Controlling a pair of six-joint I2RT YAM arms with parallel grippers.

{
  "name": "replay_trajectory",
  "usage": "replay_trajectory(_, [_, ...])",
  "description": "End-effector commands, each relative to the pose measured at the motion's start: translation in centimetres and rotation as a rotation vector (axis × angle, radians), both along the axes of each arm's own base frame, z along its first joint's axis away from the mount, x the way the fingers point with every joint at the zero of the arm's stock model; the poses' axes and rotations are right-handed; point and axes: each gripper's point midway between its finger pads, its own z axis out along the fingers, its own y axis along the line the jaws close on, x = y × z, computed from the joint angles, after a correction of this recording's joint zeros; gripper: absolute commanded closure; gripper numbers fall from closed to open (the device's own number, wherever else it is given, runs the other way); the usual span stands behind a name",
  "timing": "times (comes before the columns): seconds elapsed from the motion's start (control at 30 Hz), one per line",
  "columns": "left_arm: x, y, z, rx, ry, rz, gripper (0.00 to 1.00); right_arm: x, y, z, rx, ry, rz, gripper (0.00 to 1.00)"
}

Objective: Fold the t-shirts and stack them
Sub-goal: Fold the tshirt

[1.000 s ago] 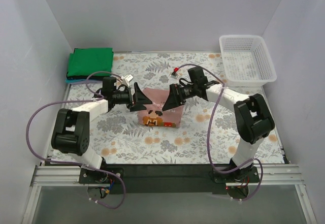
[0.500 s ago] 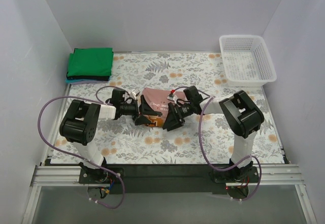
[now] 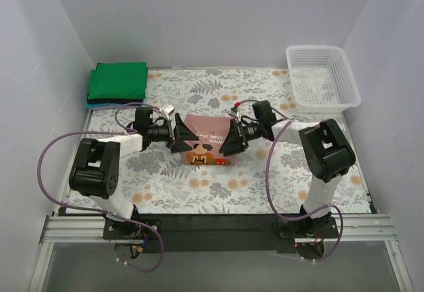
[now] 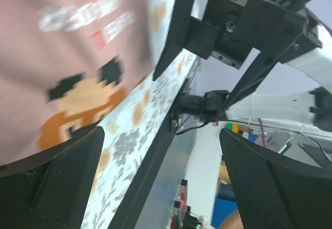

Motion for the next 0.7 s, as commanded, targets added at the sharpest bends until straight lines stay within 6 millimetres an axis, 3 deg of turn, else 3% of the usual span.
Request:
replay_trajectory(0.0, [2.2, -1.2, 6.0, -0.099, -0.175, -0.014, 0.06, 3.6, 1.4, 6.7, 0.085, -0.213, -0.035, 0.02])
replay_trajectory(0.07, [3.4, -2.5, 6.2, -0.102, -0.172, -0.002, 0.05, 5.5, 1.9, 7.0, 0.065, -0.250, -0.077, 0.02])
replay_trajectory(0.1, [3.8, -3.0, 5.1, -0.091, -0.141, 0.000, 0.05, 6.2, 1.9, 6.6, 0.055, -0.250, -0.094, 0.02])
replay_trajectory(0.3, [4.2, -6.3, 2.4, -0.108, -0.057, 0.011, 0.05, 8.4, 2.0, 2.0, -0.015, -0.145, -0.133, 0.02])
replay_trajectory(0.37, [4.4, -6.9, 0.3, -0.046, -0.025, 0.030, 0.05, 9.0, 1.7, -0.1, -0.050, -0.109, -0.156, 0.02])
replay_trajectory(0.47, [4.7, -5.8, -4.2, 0.111, 0.079, 0.103, 0.04, 10.8, 0.8, -2.7, -0.100, -0.090, -0.210, 0.02])
replay_trajectory(0.53, [4.8, -3.8, -6.7, 0.180, 0.113, 0.164, 0.04, 12.1, 0.2, -4.0, -0.122, -0.085, -0.235, 0.02])
replay_trajectory(0.67, [3.8, -1.0, -7.6, 0.154, 0.144, 0.222, 0.04, 13.8, -0.6, -5.7, -0.202, -0.120, -0.240, 0.02])
